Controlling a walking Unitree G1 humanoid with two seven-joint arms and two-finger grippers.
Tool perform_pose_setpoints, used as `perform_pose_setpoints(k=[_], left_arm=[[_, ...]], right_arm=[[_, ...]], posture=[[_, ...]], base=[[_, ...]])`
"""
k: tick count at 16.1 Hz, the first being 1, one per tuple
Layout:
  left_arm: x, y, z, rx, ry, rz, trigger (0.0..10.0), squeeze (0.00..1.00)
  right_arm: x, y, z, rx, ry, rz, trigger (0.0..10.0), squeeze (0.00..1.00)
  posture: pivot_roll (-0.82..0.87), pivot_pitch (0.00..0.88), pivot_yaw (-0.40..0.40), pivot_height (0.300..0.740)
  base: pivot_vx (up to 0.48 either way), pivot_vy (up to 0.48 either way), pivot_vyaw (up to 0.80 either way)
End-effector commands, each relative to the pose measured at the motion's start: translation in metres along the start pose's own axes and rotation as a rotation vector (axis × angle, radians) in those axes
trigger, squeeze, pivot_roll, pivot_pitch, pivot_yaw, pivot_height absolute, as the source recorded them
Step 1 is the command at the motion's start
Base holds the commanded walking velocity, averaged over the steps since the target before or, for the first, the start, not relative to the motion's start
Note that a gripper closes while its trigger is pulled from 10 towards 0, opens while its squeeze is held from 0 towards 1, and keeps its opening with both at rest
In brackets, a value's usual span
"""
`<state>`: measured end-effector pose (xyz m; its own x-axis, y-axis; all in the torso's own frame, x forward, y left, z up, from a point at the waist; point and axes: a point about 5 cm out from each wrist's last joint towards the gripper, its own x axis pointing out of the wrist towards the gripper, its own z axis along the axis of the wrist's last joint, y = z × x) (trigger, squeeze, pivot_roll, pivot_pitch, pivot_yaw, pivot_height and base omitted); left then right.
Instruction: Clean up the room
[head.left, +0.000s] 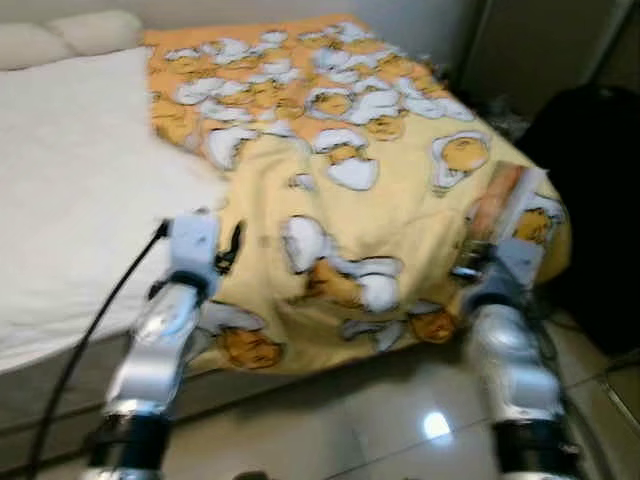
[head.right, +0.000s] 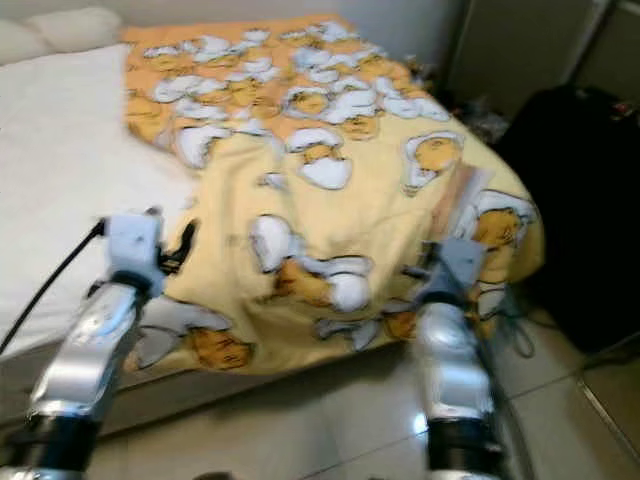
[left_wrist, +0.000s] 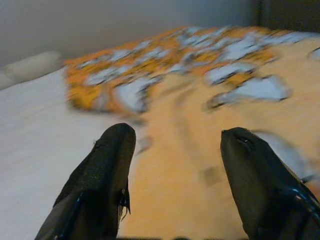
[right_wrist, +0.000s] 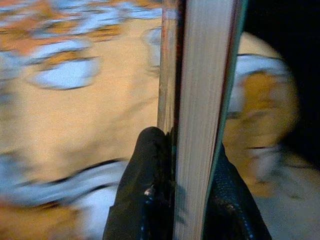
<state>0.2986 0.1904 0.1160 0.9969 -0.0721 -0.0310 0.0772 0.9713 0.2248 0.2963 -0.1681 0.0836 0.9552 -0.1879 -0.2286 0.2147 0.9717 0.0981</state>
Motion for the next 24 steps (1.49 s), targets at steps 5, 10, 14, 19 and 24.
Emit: perform_pose_setpoints(k=[5,10,14,19,24], left_arm=[[0.002,0.001,0.005,-0.018,-0.02,0.029,10.0,0.0],[0.001,0.002,0.005,-0.023,-0.023,0.044,10.0,0.0],[0.0,0.002,0.005,-0.024,-0.023,0.046,10.0,0.0],[0.001,0.002,0.005,-0.026,-0.023,0.05,10.0,0.0],[0.002,0.001,0.005,-0.031,-0.023,0.054,10.0,0.0]], right_arm=[[0.002,0.011,0.024,-0.044,-0.1,0.113,10.0,0.0],[0.002,0.018,0.028,-0.079,-0.117,0.156,10.0,0.0],[0.003,0.019,0.028,-0.082,-0.117,0.159,10.0,0.0],[0.003,0.036,0.026,-0.211,-0.092,0.257,10.0,0.0],[0.005,0.031,0.029,-0.199,-0.127,0.217,10.0,0.0]], posture=[[0.0,0.0,0.032,0.74],[0.01,0.0,0.019,0.74],[0.01,0.0,0.019,0.74],[0.01,0.0,0.014,0.74],[0.01,0.0,0.017,0.74]], base=[[0.0,0.48,0.0],[0.0,0.48,0.0],[0.0,0.48,0.0],[0.0,0.48,0.0],[0.0,0.462,0.0]])
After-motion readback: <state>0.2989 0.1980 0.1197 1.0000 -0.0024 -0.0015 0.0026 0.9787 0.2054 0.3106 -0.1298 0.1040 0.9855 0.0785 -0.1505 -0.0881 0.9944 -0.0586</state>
